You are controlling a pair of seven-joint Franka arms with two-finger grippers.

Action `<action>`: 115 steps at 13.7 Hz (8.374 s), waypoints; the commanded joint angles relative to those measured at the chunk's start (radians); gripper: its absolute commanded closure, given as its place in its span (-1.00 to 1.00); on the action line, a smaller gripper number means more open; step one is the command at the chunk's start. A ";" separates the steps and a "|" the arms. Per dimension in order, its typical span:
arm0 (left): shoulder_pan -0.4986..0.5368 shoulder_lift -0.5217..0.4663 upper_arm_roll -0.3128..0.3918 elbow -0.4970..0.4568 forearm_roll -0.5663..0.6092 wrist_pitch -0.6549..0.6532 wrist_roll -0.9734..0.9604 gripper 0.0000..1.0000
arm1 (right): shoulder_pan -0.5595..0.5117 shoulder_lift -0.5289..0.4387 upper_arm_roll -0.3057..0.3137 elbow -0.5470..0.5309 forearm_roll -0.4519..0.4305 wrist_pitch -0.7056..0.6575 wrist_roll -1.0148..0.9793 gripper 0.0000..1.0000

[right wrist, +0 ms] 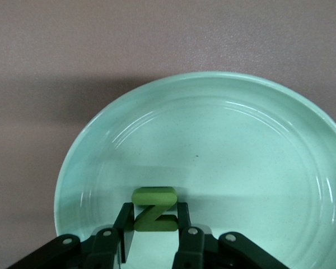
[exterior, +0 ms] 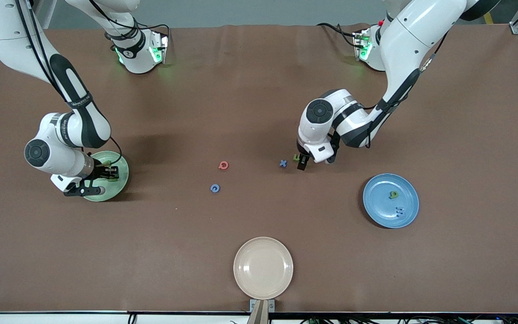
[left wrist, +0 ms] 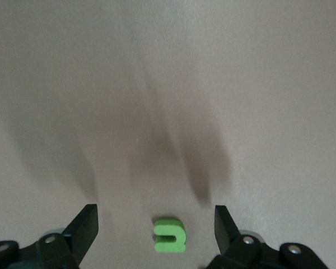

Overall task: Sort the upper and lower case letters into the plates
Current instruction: 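Move the left gripper to the green n while the right gripper drops Z, then carry the n to the blue plate while the right gripper grasps pink Q, then release the n while the right gripper carries the pink Q toward the plate, then drop the pink Q on the green plate while the left gripper reaches x, then grasp the blue x with the left gripper while the right gripper withdraws, then carry the x to the blue plate while the right gripper grasps blue C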

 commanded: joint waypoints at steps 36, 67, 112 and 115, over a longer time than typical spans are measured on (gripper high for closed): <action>0.392 -0.038 -0.035 0.218 0.088 -0.229 0.861 0.99 | 0.697 0.189 0.014 0.288 0.108 -0.038 1.043 -0.18; 0.107 0.120 -0.140 0.243 0.080 -0.203 0.185 -1.00 | 0.045 -0.201 -0.004 0.077 0.016 -0.301 -0.039 0.74; 0.293 0.083 -0.035 0.391 0.079 -0.276 0.842 0.99 | 0.552 0.190 0.002 0.460 0.131 -0.227 1.175 -1.00; 0.358 0.085 -0.038 0.378 0.079 -0.325 0.949 0.98 | 0.577 0.242 -0.001 0.480 0.132 -0.152 1.200 -0.99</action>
